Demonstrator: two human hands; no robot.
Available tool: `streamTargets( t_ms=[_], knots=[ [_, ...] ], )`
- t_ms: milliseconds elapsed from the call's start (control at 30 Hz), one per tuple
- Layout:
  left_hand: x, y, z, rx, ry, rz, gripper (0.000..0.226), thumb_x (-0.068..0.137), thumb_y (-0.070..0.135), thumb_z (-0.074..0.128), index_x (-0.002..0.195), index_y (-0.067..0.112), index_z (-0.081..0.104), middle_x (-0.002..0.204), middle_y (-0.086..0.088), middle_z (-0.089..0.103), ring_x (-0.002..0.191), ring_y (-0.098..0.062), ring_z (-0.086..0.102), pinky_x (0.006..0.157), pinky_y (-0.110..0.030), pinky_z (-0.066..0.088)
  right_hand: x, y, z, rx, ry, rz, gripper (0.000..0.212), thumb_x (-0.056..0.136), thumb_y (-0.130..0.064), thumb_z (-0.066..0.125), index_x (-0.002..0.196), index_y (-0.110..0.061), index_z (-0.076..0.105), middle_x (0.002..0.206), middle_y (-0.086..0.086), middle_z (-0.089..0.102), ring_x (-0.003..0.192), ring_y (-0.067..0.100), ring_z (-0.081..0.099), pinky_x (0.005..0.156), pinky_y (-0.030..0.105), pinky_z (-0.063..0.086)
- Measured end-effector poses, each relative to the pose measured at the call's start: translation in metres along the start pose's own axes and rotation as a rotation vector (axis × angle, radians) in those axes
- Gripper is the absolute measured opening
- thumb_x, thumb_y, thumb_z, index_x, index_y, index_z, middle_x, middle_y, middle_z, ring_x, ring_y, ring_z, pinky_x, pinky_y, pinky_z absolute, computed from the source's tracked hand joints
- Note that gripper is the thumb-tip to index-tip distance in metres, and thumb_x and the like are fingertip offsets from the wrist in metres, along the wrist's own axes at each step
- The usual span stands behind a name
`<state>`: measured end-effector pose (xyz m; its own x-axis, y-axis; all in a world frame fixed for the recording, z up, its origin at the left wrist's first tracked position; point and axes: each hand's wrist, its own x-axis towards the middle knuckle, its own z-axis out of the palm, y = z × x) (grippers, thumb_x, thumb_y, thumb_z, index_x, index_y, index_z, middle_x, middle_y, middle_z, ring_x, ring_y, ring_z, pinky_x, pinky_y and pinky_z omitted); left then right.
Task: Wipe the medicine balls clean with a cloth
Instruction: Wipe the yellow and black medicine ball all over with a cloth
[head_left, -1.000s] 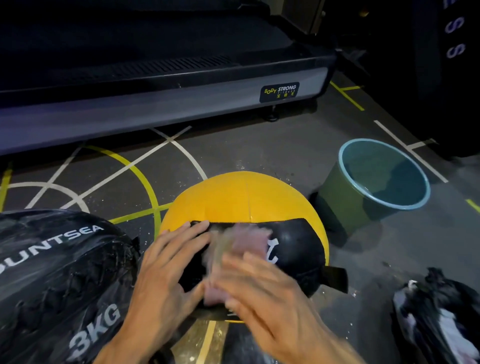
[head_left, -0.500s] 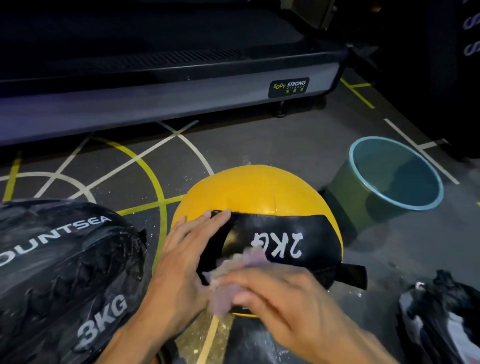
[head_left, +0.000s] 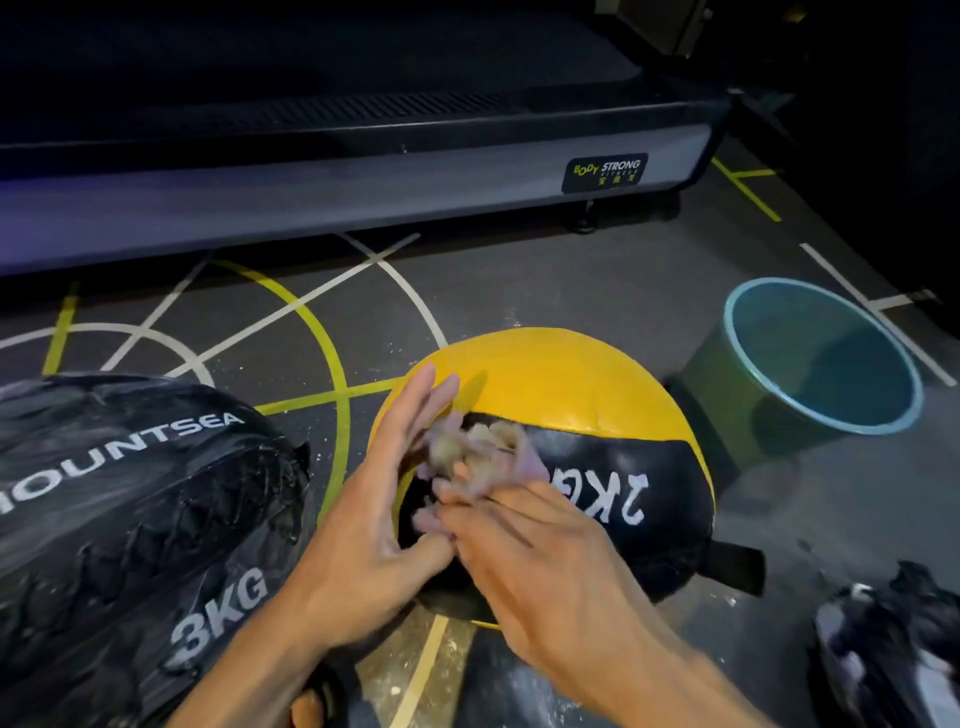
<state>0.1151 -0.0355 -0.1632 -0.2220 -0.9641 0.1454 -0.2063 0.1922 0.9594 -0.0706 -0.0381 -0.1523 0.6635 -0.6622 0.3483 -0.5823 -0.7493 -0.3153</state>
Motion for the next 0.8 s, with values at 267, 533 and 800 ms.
streamTargets(
  t_ms=[267,533,800],
  knots=[
    [0.014,0.005,0.010,-0.132,-0.078,-0.059,0.110,0.071,-0.012,0.046,0.162,0.035,0.007,0.165,0.018,0.030,0.150,-0.008,0.035,0.102,-0.019,0.044,0.021,0.043,-0.043,0.015,0.227,0.421,0.026,0.107,-0.019,0.048,0.126,-0.025,0.065,0.121,-0.008,0.066,0.112,0.017,0.062,0.096,0.027,0.047],
    [0.019,0.006,0.008,-0.034,-0.063,-0.010,0.086,0.084,-0.002,0.056,0.159,0.030,0.029,0.158,0.011,0.043,0.148,-0.014,0.039,0.115,-0.031,0.036,0.014,0.025,-0.045,0.336,-0.098,0.101,0.036,0.106,-0.018,0.046,0.138,-0.011,0.062,0.148,-0.004,0.055,0.142,0.005,0.044,0.117,0.026,0.036],
    [0.017,-0.002,0.021,0.152,0.090,0.050,0.039,0.102,0.021,0.055,0.140,0.026,0.061,0.156,0.017,0.045,0.147,-0.007,0.040,0.118,-0.028,0.033,-0.014,0.050,-0.034,0.027,0.257,0.430,0.041,0.101,-0.022,0.047,0.139,-0.011,0.060,0.152,-0.001,0.051,0.148,0.015,0.038,0.120,0.041,0.033]
  ],
)
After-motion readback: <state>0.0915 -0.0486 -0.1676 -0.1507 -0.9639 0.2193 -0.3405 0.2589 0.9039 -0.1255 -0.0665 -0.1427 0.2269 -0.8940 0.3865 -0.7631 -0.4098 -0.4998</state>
